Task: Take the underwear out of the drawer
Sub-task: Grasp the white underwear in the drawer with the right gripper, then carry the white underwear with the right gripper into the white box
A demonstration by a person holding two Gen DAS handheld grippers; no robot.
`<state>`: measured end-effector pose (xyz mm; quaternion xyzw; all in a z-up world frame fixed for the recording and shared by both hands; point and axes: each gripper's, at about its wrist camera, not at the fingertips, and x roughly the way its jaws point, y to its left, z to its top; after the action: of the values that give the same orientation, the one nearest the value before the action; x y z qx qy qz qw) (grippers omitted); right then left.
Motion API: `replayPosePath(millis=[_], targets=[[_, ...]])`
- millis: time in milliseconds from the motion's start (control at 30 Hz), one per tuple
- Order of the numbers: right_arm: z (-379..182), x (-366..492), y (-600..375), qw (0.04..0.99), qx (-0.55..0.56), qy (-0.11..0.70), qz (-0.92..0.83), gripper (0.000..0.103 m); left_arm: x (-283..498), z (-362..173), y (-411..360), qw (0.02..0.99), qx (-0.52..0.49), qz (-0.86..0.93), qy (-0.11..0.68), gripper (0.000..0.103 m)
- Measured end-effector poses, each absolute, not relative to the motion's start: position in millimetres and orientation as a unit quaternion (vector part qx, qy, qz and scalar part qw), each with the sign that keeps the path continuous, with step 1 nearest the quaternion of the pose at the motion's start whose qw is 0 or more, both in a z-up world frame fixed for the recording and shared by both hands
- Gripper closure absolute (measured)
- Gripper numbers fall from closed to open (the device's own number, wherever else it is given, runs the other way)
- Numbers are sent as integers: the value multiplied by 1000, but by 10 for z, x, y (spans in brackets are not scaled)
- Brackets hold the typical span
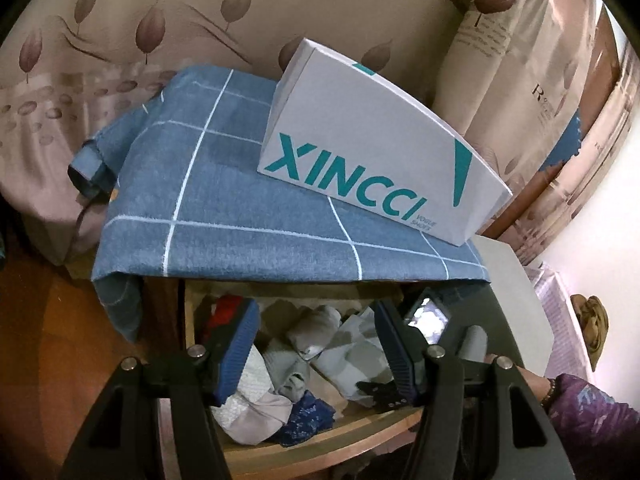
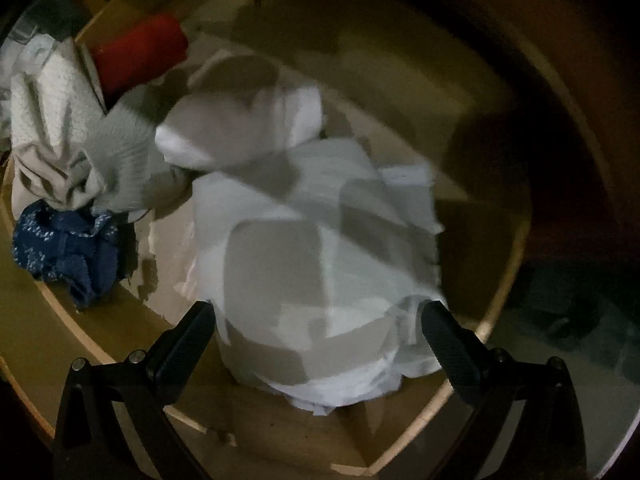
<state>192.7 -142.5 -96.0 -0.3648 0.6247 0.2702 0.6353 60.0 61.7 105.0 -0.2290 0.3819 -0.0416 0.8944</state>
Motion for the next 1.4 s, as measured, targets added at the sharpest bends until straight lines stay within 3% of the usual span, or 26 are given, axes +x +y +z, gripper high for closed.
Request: replayPosePath(millis=[300,467,533,633,733,1400], targets=[[-1246,1953,-1375,579,-381,670,267,3,676,958,564,887,-218,-39,405,42],[-1280,1940,-1407,583,-403,655,263,35,659,947,646,886,-239,-38,396,42],[-1237,1890,-1427,588,-405,646,270,57,664,927,678,883,-248,-38,397,42],[-1112,1800,-1503,603,-393,635,279,71,671,898,716,877,-260,-40,401,42],[-902,1760,-1539,621,-369,627,293,75,673,881,726,874,-267,-42,404,41],[1005,1110,-2308,737,-122,533,398,75,675,836,641,873,-253,-44,414,41]])
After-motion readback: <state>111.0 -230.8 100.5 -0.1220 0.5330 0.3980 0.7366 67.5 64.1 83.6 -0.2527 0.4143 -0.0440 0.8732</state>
